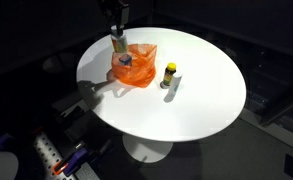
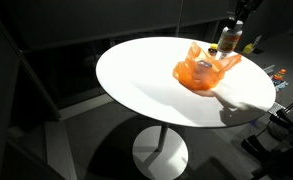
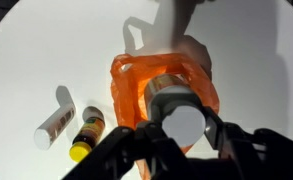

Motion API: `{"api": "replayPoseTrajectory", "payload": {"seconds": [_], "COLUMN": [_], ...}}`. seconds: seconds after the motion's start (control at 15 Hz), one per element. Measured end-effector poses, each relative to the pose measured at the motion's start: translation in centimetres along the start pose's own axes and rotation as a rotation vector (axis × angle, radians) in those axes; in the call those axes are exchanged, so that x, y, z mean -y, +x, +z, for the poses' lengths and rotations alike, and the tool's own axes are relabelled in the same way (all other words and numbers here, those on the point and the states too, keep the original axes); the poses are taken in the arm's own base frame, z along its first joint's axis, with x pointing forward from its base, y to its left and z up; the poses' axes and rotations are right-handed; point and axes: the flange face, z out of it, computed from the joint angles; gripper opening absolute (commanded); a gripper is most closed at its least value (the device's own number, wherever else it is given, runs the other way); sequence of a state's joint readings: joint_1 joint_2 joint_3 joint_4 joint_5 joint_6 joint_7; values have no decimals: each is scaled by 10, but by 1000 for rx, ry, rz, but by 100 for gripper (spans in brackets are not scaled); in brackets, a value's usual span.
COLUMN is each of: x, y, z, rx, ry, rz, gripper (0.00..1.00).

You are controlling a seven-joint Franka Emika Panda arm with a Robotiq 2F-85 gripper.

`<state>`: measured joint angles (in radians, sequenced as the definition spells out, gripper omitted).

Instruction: Put the white and orange bottle in the orange plastic bag

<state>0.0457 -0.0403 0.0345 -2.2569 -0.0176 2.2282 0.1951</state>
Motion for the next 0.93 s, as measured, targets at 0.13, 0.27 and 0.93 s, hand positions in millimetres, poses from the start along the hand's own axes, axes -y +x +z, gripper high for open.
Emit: {"api": "replayPoseTrajectory", "payload": {"seconds": [0.13, 0.27, 0.93], "x": [-14, -24, -33], "y": [1, 2, 5], "z": [3, 6, 11], "rx": [-2, -6, -10], "ry": [2, 5, 14], "rz": [27, 49, 63], "gripper": [19, 19, 19]}}
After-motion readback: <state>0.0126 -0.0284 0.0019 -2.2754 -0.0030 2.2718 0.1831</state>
